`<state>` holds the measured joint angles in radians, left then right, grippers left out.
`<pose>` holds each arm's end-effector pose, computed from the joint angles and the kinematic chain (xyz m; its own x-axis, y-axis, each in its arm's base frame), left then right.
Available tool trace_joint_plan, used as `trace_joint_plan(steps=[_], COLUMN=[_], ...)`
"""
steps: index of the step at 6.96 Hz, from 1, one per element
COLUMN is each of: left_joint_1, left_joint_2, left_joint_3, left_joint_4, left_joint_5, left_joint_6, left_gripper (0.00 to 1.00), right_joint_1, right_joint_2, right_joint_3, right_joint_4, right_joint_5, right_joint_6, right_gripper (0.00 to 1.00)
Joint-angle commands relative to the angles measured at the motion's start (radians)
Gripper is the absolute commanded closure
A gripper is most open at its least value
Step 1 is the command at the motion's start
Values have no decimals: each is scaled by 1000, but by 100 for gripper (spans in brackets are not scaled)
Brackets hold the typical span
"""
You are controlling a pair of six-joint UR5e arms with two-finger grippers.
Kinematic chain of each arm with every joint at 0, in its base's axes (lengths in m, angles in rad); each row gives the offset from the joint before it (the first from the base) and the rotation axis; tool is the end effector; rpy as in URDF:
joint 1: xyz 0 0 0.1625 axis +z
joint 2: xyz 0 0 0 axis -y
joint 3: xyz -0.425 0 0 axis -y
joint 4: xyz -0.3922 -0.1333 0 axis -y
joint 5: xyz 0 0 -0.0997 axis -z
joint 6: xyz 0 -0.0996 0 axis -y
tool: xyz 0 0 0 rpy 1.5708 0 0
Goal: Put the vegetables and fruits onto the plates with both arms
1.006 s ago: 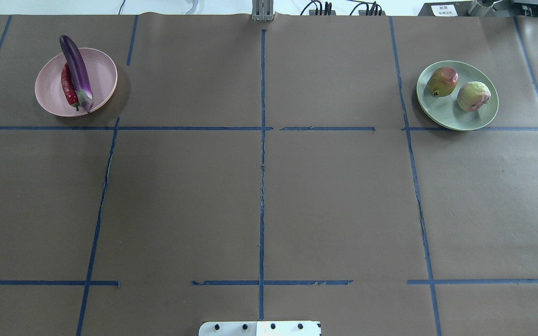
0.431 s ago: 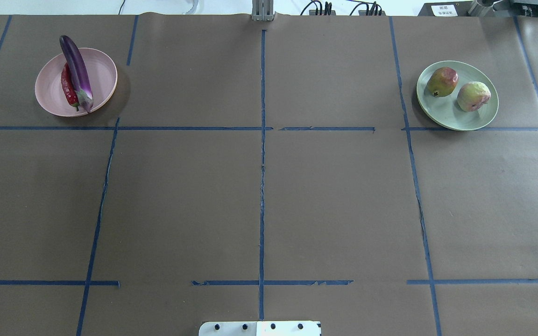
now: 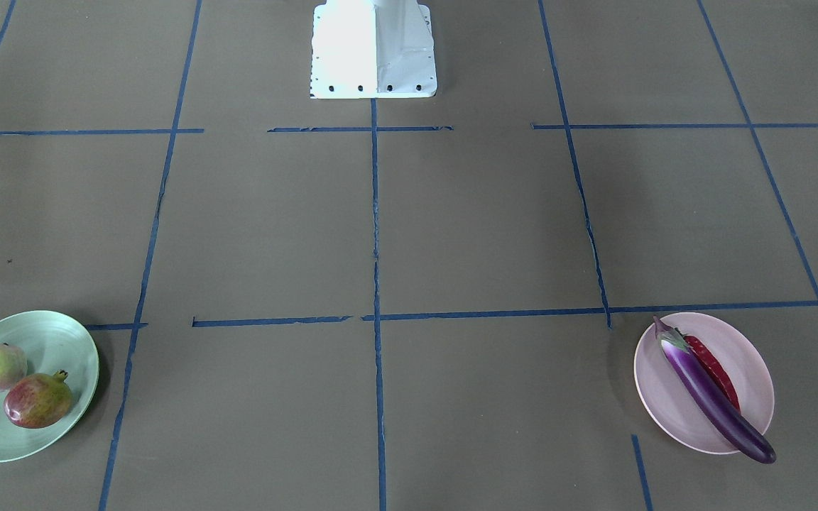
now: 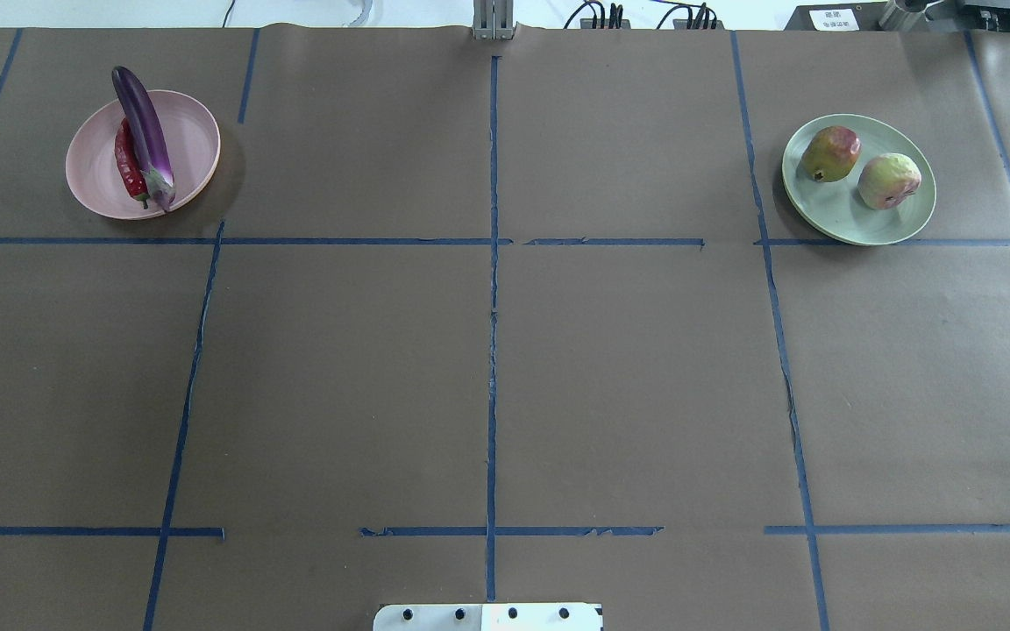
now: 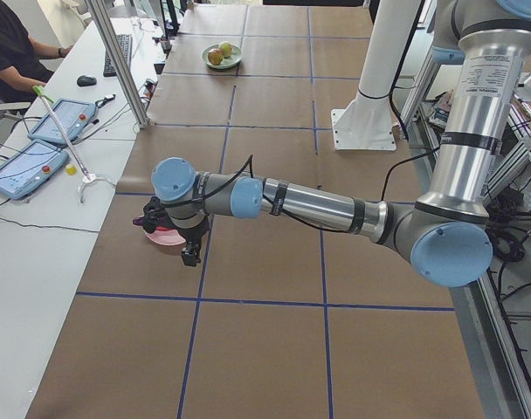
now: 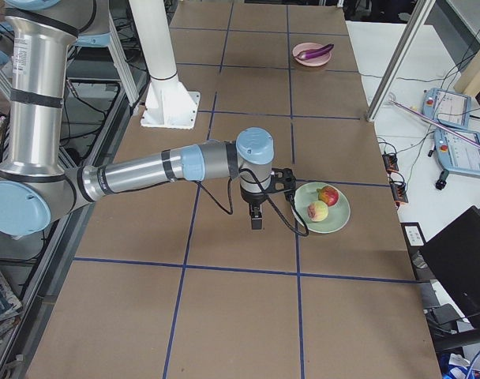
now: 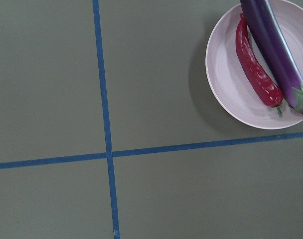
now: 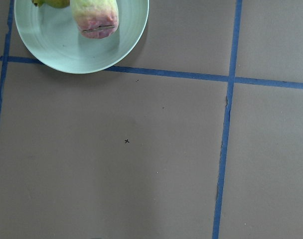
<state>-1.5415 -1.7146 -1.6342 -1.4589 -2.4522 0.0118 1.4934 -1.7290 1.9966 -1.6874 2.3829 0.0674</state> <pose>-0.0403 -0.5514 0.5560 0.6333 0.1038 -0.7670 -0.0366 0.9939 0.1042 0.0283 -0.4236 0.5312 0.6811 -0.0953 0.7260 0.0306 0.9943 0.1018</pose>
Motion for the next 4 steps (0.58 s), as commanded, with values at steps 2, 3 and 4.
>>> trace_joint_plan(steps=[2, 3, 4], left_joint_1=[29, 31, 32], left_joint_2=[15, 15, 23], left_joint_3=[-21, -26, -33], left_joint_4=[-8, -11, -14], left_joint_5=[-1, -1, 1], left_joint_6=[-7, -1, -1], left_gripper=[0, 0, 0], right_joint_1=[-1, 1, 1], right_joint_2=[-7, -9, -14], right_joint_3=[1, 1, 7], right_joint_4=[-3, -14, -29], right_joint_5=[12, 18, 25], right_joint_6=[14, 14, 14], right_gripper=[0, 0, 0])
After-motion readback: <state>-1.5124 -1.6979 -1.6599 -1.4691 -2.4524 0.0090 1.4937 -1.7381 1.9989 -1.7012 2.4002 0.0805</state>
